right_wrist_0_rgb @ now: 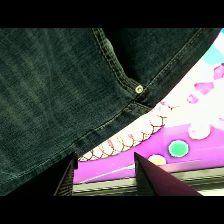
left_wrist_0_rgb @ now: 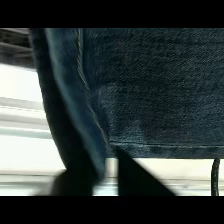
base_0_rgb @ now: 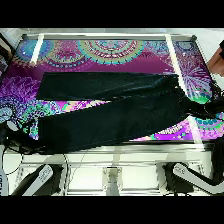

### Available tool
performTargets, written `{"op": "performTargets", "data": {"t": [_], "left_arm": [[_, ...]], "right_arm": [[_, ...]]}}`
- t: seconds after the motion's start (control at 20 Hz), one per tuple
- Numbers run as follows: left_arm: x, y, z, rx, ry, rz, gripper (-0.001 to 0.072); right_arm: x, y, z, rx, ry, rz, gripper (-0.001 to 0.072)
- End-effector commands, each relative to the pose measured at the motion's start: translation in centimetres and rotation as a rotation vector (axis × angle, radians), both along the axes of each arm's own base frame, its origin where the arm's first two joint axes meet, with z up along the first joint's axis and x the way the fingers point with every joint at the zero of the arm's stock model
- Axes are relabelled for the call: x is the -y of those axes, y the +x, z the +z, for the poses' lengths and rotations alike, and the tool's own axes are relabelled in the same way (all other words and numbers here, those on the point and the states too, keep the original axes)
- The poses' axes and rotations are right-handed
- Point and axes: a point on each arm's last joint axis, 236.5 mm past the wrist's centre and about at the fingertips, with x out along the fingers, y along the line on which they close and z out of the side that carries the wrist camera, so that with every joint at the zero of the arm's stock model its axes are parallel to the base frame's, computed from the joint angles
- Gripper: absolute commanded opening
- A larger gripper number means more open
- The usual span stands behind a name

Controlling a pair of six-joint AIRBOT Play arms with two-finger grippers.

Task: Fold the clothes and pants, and hang the long-sleeved shirts on hangers.

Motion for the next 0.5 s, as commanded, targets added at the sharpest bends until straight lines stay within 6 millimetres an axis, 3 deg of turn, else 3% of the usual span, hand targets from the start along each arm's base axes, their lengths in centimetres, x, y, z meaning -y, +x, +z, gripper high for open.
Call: {"op": "performTargets", "data": {"t": [0.0,0.15,0.35,0.45], "left_arm": [[0.1,0.6,0.1,0.027,-0.004,0.004,0.0028],[-2.7,2.3,1.8,0.064,0.091,-0.026,0.0027],[-9.8,5.0,7.0,0.120,0.357,0.008,0.0026],[-12.3,6.1,9.2,0.167,0.451,0.050,0.0026]], "right_arm": [[-0.2,-0.2,0.0,-0.007,0.006,0.003,0.0409],[-0.1,-0.3,-0.1,-0.015,0.002,0.009,0.0409],[0.4,-0.5,-0.3,-0.015,-0.032,0.059,0.0410],[1.6,-1.0,-0.5,-0.034,-0.084,0.065,0.0410]]}}
